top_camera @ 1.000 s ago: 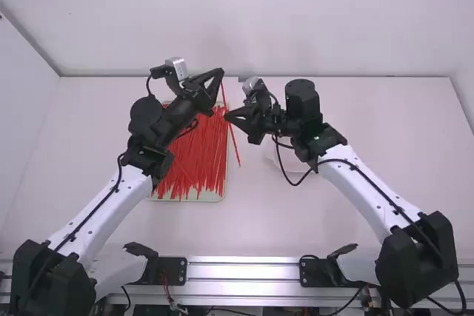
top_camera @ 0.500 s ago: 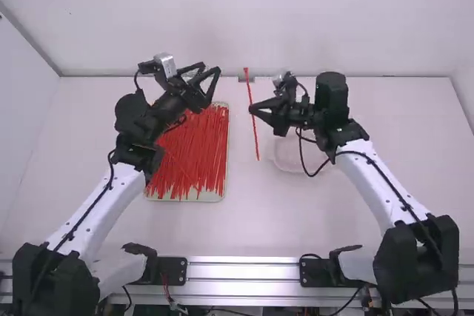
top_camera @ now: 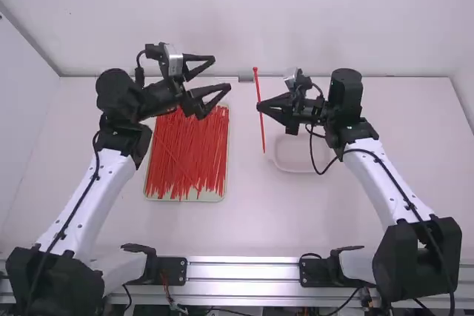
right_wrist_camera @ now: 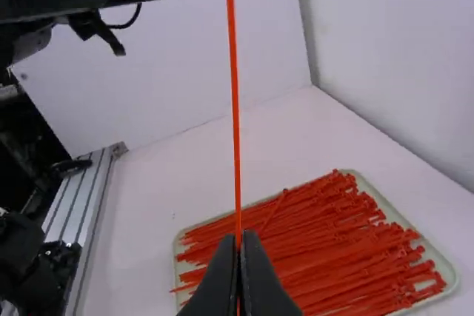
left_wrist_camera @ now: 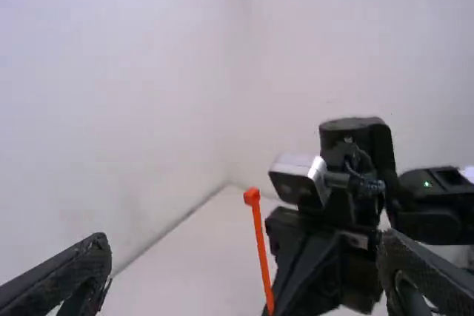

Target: Fasten the cable tie

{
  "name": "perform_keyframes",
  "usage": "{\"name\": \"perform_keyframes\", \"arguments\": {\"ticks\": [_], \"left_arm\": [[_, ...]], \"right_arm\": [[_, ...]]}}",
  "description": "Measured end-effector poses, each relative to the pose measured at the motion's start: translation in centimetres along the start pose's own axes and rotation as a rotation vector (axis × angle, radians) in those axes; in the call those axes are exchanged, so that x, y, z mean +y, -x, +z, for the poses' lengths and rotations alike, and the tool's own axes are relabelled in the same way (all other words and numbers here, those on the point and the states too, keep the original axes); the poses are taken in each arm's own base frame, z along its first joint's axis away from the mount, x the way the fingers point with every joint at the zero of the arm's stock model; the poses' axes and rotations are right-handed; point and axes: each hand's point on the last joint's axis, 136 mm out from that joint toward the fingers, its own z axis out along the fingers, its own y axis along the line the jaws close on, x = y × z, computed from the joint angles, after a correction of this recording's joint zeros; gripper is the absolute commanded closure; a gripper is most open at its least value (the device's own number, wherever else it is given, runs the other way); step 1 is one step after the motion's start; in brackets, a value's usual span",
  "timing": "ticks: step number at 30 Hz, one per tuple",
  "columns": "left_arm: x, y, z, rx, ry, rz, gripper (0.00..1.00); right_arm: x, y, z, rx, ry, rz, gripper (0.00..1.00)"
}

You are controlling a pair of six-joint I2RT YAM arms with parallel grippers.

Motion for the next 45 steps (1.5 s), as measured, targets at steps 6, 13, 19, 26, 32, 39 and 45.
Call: {"name": "perform_keyframes", "arguments": {"ticks": [6,13,19,26,32,39,45], "left_arm": [[0.2,-1.0,0.9,0.112,-0.071,0.006,0.01],[0.0,0.0,1.9,0.108,-0.188,0.089,0.02],[-0.1,0.0,2.7,0.085,-0.269,0.109,0.05],[-2.1,0.2,3.0,0.077,-0.371,0.114,0.18],[-3.8,-0.1,3.7,0.086,-0.427,0.095,0.35],[-3.8,-0.2,3.8,0.09,-0.428,0.08,0.54],[-3.8,-0.1,3.9,0.087,-0.42,0.077,0.64]], "right_arm": [[0.1,0.2,0.0,-0.006,0.007,-0.015,1.0],[1.0,0.5,0.9,-0.011,0.039,-0.058,1.0],[2.2,1.8,1.9,-0.043,0.077,-0.145,1.0],[2.6,2.6,2.0,-0.067,0.087,-0.184,1.0],[2.7,3.0,2.1,-0.077,0.089,-0.207,1.0],[3.0,3.0,2.3,-0.079,0.1,-0.213,1.0],[2.9,3.1,2.2,-0.079,0.096,-0.215,1.0]]}}
